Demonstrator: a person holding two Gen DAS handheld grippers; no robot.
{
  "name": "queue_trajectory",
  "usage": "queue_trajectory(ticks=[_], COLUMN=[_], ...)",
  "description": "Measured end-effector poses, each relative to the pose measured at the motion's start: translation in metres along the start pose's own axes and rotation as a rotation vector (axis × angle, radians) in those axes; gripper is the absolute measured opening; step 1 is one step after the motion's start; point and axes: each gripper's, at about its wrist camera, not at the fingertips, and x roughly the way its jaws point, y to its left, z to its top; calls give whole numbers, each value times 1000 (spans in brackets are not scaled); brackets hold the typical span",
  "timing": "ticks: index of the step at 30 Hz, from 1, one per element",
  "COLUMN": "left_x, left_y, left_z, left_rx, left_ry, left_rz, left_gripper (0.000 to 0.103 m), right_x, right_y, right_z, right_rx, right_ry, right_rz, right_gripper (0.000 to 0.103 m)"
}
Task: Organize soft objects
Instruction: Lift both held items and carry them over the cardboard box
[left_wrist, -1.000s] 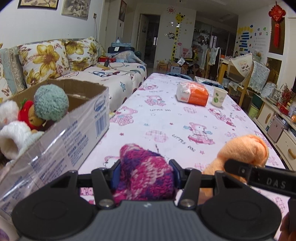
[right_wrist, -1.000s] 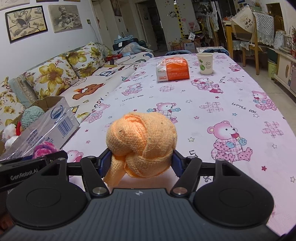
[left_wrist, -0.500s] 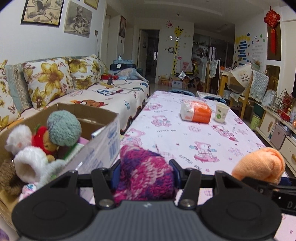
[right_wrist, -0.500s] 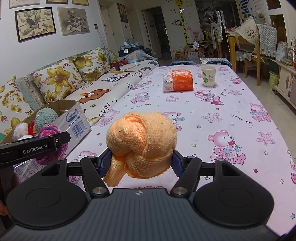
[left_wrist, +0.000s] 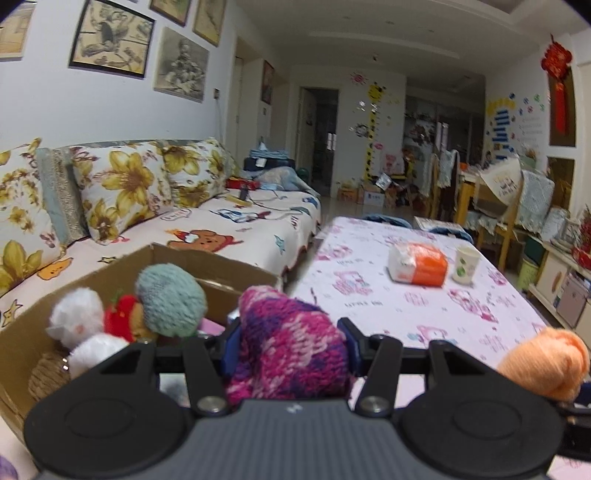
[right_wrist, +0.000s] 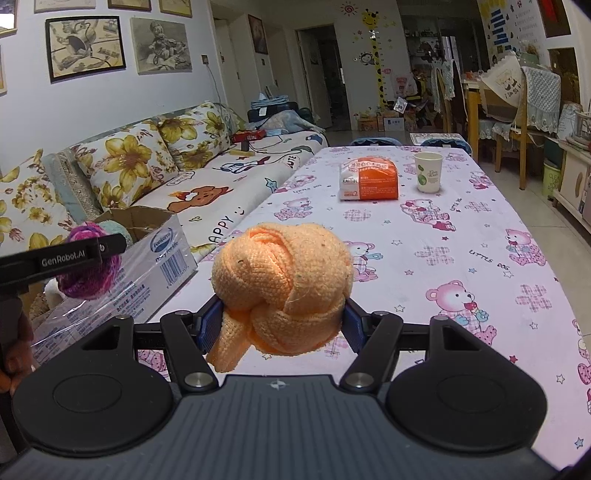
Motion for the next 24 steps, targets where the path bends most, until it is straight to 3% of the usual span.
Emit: queue_trajectory(ticks=[13, 24], left_x=[6, 16], left_y=[31, 70], left_z=[18, 31], left_rx=[-67, -157], left_ry=[-51, -70], left_rz=[79, 146], left_gripper=[53, 53], right_x=[4, 17], right_y=[2, 18], right_z=[7, 22], right_rx=[-54, -71], right_ry=[-14, -28], right_rz=[50, 168], right_gripper=[81, 81])
